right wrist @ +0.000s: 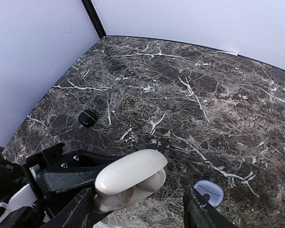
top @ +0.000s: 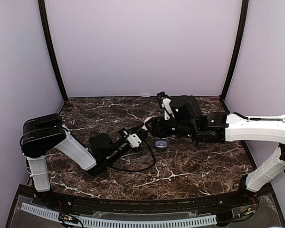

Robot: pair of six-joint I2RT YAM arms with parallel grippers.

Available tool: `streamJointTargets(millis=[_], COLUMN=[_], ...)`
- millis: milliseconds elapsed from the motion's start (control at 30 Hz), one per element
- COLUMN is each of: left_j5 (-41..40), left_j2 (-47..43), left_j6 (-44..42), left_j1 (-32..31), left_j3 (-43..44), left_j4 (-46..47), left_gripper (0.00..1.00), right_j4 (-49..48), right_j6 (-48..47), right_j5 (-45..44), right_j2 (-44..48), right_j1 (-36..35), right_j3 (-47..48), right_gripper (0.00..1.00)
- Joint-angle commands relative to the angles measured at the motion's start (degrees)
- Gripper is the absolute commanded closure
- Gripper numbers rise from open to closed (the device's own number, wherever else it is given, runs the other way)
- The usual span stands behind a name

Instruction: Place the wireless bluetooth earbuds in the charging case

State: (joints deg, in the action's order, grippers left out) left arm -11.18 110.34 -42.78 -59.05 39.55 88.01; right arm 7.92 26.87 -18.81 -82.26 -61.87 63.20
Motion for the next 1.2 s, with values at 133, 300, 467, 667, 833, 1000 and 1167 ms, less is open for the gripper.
streamJointTargets(millis=[133, 300, 467, 667, 833, 1000, 1167], left_j5=[1.67, 2.27, 2.58, 2.39, 2.57, 3.15, 3.71], left_j2=[-3.27, -3.29, -3.13, -2.77, -2.77, -3.18, -3.55], left_j6=[3.11, 4.16, 4.59, 4.24, 4.33, 5.04, 6.01], left_j1=[-0.19, -0.19, -0.19, -0.19, -0.18, -0.19, -0.19], left_j3=[-1.0, -0.79, -0.83, -0.79, -0.79, -1.18, -1.51], left_j4=[1.32, 0.69, 0.53, 0.67, 0.85, 0.9, 0.94], left_gripper=[1.0, 1.0, 1.0, 1.0, 1.0, 1.0, 1.0], right_j4=[1.65, 0.57, 0.69, 0.72, 0.98, 1.45, 2.75], right_j6=[3.2, 1.59, 0.98, 3.26, 4.05, 3.35, 2.57], right_j5=[1.83, 4.04, 8.39, 13.05, 14.61, 13.69, 12.24], right_j2=[-0.35, 1.94, 1.56, -0.25, -1.62, -0.8, 0.48], right_j1=[1.75, 2.05, 2.28, 2.52, 2.62, 2.72, 2.88], right_j3=[0.82, -1.4, -0.45, 0.92, 1.56, 0.91, 0.17], right_gripper=[0.5, 0.6, 0.62, 0.59, 0.62, 0.66, 0.59])
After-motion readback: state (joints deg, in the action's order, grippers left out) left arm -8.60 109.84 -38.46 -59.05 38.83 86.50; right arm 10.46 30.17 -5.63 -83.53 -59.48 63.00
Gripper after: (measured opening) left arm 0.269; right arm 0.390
